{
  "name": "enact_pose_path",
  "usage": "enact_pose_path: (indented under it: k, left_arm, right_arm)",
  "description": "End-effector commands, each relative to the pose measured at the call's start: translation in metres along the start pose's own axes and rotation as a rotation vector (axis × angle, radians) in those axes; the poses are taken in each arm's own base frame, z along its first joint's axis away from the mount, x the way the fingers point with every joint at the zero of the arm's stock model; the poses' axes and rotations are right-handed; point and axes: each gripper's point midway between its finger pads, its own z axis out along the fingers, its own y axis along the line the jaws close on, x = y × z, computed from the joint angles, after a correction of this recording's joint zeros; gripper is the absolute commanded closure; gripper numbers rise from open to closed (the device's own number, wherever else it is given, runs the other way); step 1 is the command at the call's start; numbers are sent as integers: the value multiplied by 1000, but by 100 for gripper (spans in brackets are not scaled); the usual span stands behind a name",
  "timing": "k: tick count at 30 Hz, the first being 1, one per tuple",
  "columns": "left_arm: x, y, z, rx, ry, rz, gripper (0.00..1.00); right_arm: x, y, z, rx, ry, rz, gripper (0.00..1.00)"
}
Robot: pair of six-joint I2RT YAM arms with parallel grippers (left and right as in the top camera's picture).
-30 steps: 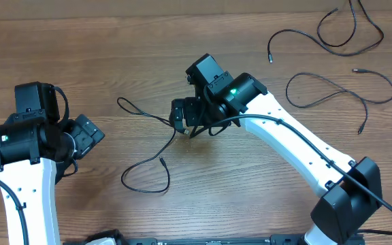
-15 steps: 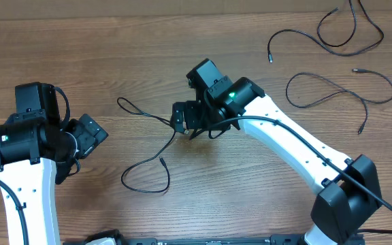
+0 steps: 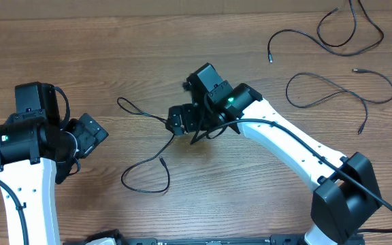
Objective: Untangle cables
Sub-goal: 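Lower the right gripper and grasp the cable near its middle, then lift the cable and carry it to the right side with the right gripper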
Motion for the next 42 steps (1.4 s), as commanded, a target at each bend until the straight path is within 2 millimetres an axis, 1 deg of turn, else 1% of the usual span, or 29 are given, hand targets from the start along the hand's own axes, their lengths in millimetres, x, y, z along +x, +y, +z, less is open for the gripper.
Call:
enact_pose_path:
  k: [1,7,11,12,15,19,23,24,25,27,28,30,33,35,37,40,42]
  left_arm:
    - [1,1,2,1,10,-18,0]
    - [1,1,2,1,11,-18,0]
    - [1,0,2,1,10,-18,1]
    - [1,0,2,1,10,-18,0]
    - [1,0,2,2,10,-18,0]
    - [1,1,2,1,10,-18,0]
    - [1,1,2,1,10,-18,1]
    - [1,1,2,1,10,-18,1]
    - [1,1,2,1,10,-17,0]
    - [1,0,2,2,9,-18,0]
    - [1,0,2,2,9,-18,0]
    - [1,0,2,2,9,-18,0]
    - [1,0,2,2,9,-18,0]
    - [1,0,2,2,9,-18,0]
    - [1,0,2,2,9,-18,0]
    - [1,0,2,2,9,-18,0]
    - [1,0,2,2,9,-18,0]
  right_arm:
    - [-2,17,3,-61,-21,-215,0]
    - [-11,38,16,-106,-116,-399,0]
    - [-9,45,31,-115,-150,-487,0]
    - [-10,49,38,-122,-164,-524,0]
    - [-14,58,49,-140,-199,-586,0]
    - [-22,59,59,-142,-231,-595,0]
    - [-19,48,79,-119,-205,-584,1]
    - [-18,43,85,-105,-195,-579,3]
    - [-17,38,92,-90,-183,-573,10]
    - [-16,33,97,-76,-175,-569,25]
    - [-15,33,97,-77,-174,-569,32]
    - [-16,34,97,-78,-177,-568,41]
    - [-23,39,93,-85,-194,-556,51]
    - [-28,45,88,-94,-210,-534,61]
    - [-36,52,77,-107,-239,-505,75]
    - [-50,66,54,-128,-295,-479,90]
    - [-63,74,32,-119,-356,-437,96]
